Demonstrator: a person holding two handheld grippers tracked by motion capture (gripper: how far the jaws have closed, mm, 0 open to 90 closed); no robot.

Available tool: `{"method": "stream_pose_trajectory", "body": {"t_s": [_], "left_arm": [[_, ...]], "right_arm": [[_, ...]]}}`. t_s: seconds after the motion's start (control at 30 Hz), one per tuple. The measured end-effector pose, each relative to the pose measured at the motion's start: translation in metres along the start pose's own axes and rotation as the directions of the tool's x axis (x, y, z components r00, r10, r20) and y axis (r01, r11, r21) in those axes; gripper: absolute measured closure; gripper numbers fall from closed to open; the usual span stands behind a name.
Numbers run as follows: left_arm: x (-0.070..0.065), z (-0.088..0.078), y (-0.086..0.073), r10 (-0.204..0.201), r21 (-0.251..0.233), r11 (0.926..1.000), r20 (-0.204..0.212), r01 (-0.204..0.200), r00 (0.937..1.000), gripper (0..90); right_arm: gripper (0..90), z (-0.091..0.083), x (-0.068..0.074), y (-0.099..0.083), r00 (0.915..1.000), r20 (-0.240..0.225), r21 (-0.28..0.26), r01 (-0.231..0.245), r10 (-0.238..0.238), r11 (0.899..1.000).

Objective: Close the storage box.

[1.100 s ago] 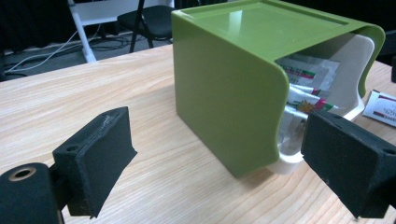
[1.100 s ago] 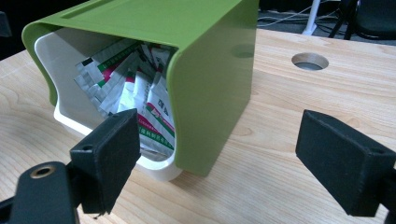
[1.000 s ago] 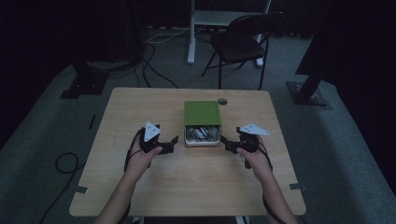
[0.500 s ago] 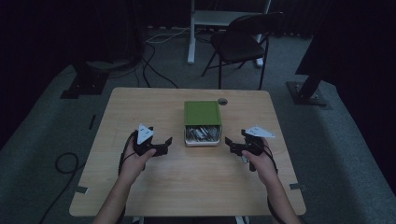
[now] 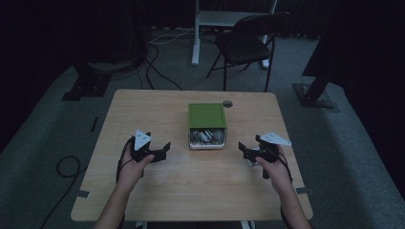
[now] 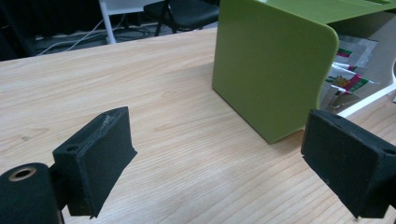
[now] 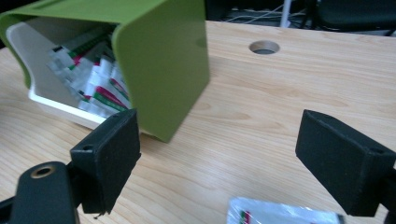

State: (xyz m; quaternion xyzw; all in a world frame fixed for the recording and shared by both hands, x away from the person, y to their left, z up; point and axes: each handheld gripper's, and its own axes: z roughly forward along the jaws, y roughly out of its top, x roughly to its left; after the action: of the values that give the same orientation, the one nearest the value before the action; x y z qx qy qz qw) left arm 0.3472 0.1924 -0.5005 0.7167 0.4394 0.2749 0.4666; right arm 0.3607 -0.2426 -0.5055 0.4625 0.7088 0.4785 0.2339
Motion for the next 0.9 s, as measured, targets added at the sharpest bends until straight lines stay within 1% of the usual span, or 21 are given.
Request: {"method": "stream_pose_trajectory", "body": {"t_s": [0.17, 0.3, 0.4, 0.53, 0.6, 0.7, 0.8, 0.9], "left_arm": [[0.006, -0.008, -0.005, -0.013, -0.004, 0.9999, -0.017, 0.013, 0.9998, 9.8], [0.011, -0.012, -0.011, -0.028, 0.003, 0.9996, -0.032, 0.028, 0.9991, 9.8], [0.014, -0.015, -0.016, -0.037, 0.004, 0.9993, -0.046, 0.037, 0.9983, 9.8], [0.020, -0.021, -0.022, -0.043, 0.014, 0.9989, -0.071, 0.044, 0.9965, 9.8], [0.022, -0.025, -0.025, -0.040, 0.014, 0.9991, -0.083, 0.041, 0.9957, 9.8], [0.026, -0.029, -0.029, -0.043, 0.018, 0.9988, -0.095, 0.045, 0.9946, 9.8], [0.030, -0.033, -0.031, -0.045, 0.011, 0.9989, -0.113, 0.047, 0.9926, 9.8], [0.034, -0.035, -0.032, -0.059, 0.002, 0.9982, -0.127, 0.060, 0.9901, 9.8]], "right_arm": [[13.7, -0.006, -0.005, -0.005, 0.9995, 0.031, 0.000, 0.007, -0.007, 1.000], [13.7, -0.011, -0.010, -0.010, 0.9987, 0.051, 0.000, 0.009, -0.009, 1.000], [13.8, -0.016, -0.016, -0.016, 0.9974, 0.072, 0.007, -0.006, 0.006, 1.000], [13.8, -0.020, -0.021, -0.021, 0.9960, 0.088, 0.014, -0.011, 0.009, 1.000], [13.7, -0.023, -0.025, -0.024, 0.9949, 0.099, 0.015, -0.018, 0.017, 1.000], [13.8, -0.028, -0.031, -0.029, 0.9917, 0.126, 0.016, -0.028, 0.026, 0.999], [13.8, -0.032, -0.036, -0.034, 0.9893, 0.143, 0.020, -0.034, 0.030, 0.999], [13.8, -0.036, -0.040, -0.038, 0.9866, 0.159, 0.025, -0.040, 0.036, 0.999]]}}
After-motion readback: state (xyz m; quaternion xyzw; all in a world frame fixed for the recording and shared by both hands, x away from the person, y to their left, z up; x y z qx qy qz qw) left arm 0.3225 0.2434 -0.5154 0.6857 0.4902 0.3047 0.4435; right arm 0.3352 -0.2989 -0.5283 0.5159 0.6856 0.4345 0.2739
